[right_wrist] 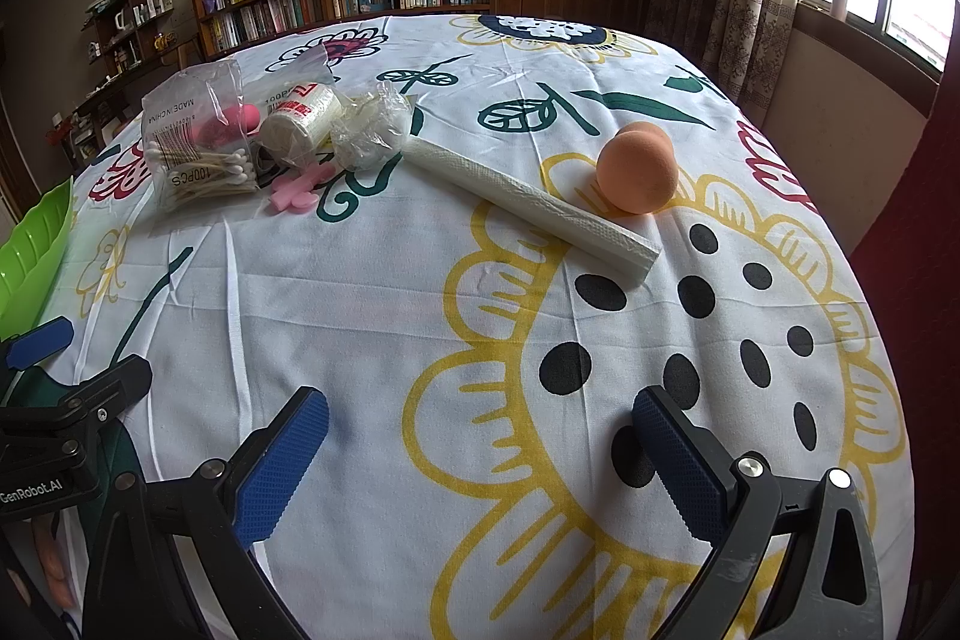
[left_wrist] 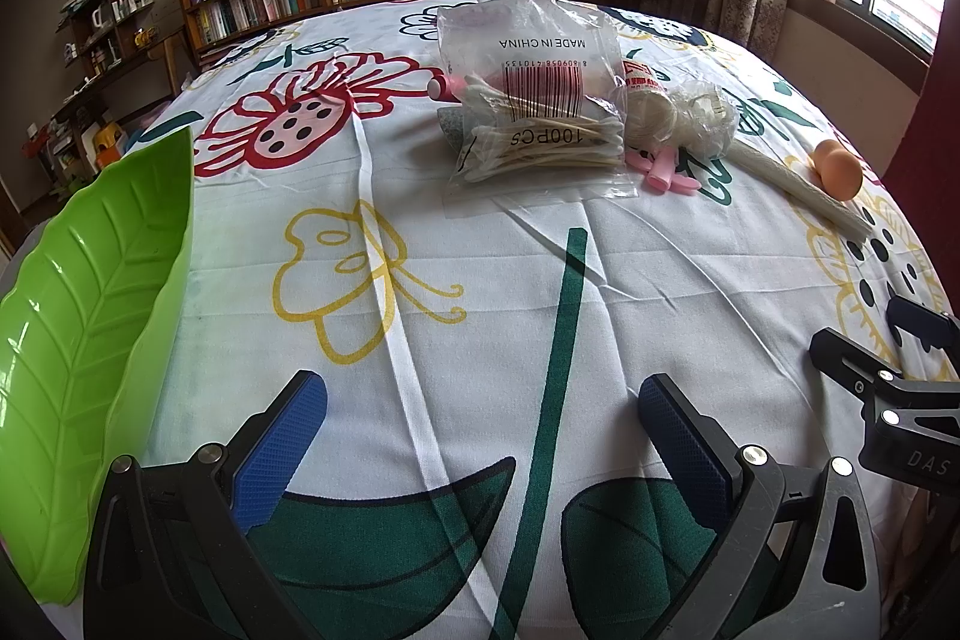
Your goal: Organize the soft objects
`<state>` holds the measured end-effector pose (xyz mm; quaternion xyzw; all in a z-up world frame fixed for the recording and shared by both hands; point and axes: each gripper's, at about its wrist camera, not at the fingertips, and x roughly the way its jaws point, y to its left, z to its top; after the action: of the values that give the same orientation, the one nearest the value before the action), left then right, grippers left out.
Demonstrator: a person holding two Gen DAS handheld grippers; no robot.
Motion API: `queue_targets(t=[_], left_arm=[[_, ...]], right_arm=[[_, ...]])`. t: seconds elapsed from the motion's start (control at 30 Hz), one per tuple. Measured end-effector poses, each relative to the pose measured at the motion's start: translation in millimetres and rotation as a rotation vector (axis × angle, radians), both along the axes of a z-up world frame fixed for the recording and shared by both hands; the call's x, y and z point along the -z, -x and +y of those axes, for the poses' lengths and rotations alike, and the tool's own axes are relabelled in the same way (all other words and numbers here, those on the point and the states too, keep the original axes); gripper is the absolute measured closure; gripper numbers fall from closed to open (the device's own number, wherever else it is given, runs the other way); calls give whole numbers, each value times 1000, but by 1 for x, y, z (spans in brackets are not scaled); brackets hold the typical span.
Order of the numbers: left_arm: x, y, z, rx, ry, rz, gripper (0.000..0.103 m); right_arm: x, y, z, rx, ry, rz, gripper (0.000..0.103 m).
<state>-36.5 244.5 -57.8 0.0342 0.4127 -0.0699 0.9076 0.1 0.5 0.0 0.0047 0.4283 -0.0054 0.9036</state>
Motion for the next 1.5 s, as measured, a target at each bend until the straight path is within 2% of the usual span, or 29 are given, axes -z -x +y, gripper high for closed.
queue_targets(t=[1.2,1.5], left_arm=[[0,1,-1,6,0,7,0],[-16,-20,0,2,24,2,0]], right_arm=[[1,1,-5,-9,-18,-4,0],[-7,-2,-22,27,-52,-31,0]])
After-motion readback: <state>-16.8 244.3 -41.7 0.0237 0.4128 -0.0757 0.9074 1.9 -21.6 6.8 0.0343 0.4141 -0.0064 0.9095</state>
